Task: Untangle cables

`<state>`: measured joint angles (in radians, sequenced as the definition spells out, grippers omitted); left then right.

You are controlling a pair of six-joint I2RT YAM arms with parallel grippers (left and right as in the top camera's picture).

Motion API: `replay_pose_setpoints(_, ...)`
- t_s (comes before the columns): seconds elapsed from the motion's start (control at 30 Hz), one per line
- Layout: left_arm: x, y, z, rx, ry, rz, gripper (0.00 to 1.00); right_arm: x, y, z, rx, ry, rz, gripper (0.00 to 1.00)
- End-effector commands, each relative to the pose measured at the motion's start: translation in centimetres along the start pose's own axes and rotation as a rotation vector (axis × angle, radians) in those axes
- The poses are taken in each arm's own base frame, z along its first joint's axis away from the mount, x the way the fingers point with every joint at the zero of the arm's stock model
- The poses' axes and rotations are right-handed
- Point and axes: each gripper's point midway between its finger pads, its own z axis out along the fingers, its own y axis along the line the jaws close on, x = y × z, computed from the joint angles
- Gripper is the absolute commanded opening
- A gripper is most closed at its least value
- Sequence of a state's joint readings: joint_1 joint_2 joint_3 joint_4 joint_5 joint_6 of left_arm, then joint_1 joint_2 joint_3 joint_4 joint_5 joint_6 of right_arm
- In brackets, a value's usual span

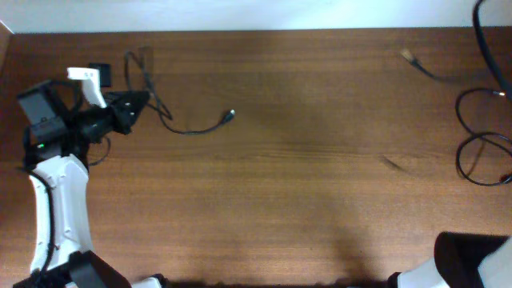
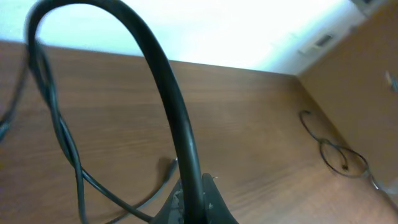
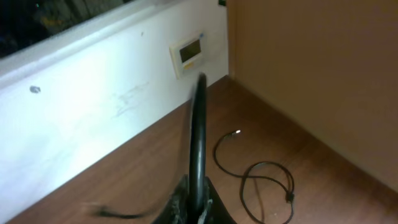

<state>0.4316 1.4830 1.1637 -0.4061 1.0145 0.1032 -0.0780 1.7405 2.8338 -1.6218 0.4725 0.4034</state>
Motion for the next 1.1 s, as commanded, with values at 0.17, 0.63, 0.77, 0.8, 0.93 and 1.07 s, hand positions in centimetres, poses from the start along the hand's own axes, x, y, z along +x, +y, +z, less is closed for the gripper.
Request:
replay_pose_setpoints(0.17,-0.7,-7.8,-1.3,0.103,-0.001,0.114,0.0,6.0,-4.0,20.8,-0.086,0.396,-0.076,0.04)
replay_pose_setpoints(0.63,4.8,-30.3,7.6,0.565,0.002,0.779,0.0,19.2,-1.0,26.0,-0.325,0.843,-0.137,0.99)
replay_pose_setpoints(0.77,7.6,-30.5,13.0,0.472,0.072,0.735,0.99,17.3,2.6,22.1,-0.4,0.78,-0.193,0.99)
replay_pose_setpoints(0.8,8.9,-28.7,14.5,0.446,0.135,0.699,0.99,16.0,3.5,20.2,-0.43,0.742,-0.203,0.99)
replay_pose_setpoints(0.93,6.1,-20.2,14.5,0.162,0.15,0.632,0.99,15.6,3.7,16.2,-0.464,0.768,-0.193,0.99)
replay_pose_setpoints(1.07,3.0,-8.4,9.6,-0.081,0.159,0.224,0.95,22.9,-0.9,15.0,-0.056,1.024,-0.114,0.99)
